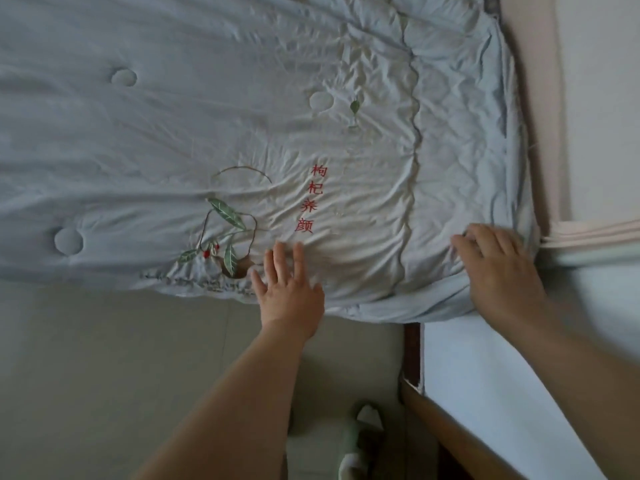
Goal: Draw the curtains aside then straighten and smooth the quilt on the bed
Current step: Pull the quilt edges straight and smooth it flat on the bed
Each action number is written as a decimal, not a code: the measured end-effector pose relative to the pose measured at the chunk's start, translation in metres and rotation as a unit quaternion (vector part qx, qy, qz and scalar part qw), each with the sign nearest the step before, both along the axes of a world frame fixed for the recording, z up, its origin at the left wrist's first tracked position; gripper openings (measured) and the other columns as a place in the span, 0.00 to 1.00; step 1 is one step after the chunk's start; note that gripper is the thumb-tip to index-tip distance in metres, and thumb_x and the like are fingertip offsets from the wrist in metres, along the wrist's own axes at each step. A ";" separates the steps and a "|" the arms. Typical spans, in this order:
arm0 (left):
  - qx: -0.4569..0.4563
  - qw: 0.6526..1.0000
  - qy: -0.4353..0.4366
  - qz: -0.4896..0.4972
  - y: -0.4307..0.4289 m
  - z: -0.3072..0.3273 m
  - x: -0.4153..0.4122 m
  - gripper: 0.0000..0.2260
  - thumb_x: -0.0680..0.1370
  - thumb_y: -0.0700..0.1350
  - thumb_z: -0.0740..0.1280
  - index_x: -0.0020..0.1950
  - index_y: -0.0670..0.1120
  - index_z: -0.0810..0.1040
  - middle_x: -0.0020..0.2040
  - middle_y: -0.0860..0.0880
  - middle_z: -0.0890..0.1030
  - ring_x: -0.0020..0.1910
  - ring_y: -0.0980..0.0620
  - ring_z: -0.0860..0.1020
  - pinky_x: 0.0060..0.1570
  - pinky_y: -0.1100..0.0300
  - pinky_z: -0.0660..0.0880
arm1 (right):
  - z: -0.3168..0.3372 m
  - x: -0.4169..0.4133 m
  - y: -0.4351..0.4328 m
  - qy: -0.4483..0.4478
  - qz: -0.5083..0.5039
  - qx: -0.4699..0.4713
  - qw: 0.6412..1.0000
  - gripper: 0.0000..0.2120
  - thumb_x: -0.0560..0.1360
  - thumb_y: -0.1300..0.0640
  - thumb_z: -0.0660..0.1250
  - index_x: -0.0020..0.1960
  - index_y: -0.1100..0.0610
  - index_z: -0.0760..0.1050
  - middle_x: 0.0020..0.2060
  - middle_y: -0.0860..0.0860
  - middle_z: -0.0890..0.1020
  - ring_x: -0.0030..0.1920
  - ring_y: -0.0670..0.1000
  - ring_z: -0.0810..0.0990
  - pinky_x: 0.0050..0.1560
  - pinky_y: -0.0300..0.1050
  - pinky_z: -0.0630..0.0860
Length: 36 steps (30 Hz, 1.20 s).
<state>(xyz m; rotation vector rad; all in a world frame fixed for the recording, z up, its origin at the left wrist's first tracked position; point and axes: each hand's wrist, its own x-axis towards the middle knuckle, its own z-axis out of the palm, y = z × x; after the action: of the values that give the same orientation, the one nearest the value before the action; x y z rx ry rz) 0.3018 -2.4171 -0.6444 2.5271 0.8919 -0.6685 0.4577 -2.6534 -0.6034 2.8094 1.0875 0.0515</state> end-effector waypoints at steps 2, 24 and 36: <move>-0.010 1.000 0.003 0.015 -0.022 0.005 -0.006 0.32 0.81 0.57 0.50 0.77 0.51 0.32 0.77 0.46 0.32 0.75 0.45 0.32 0.74 0.43 0.37 | 0.004 -0.020 -0.016 -0.011 -0.086 0.050 0.995 0.12 0.72 0.65 0.59 0.54 0.61 0.74 0.54 0.61 0.75 0.53 0.64 0.73 0.53 0.57 0.68; -0.039 0.997 0.018 0.057 -0.096 0.014 -0.016 0.30 0.82 0.54 0.51 0.78 0.51 0.37 0.78 0.45 0.40 0.77 0.44 0.39 0.75 0.43 0.41 | 0.003 -0.022 -0.047 0.110 -0.321 0.104 0.935 0.10 0.76 0.61 0.63 0.54 0.67 0.71 0.55 0.68 0.73 0.51 0.68 0.76 0.44 0.54 0.72; -0.037 0.998 0.013 0.047 -0.093 0.010 -0.007 0.31 0.81 0.53 0.54 0.77 0.52 0.39 0.78 0.45 0.42 0.77 0.44 0.42 0.75 0.44 0.44 | 0.003 -0.046 -0.035 0.226 -0.257 0.208 0.916 0.11 0.78 0.57 0.62 0.47 0.63 0.63 0.44 0.66 0.78 0.46 0.66 0.77 0.42 0.54 0.71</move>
<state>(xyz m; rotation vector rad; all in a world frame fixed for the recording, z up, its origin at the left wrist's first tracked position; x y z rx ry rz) 0.2943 -2.5099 -0.6347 2.4003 0.9708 -0.6923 0.4117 -2.6882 -0.6006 3.5133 0.3713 -0.4963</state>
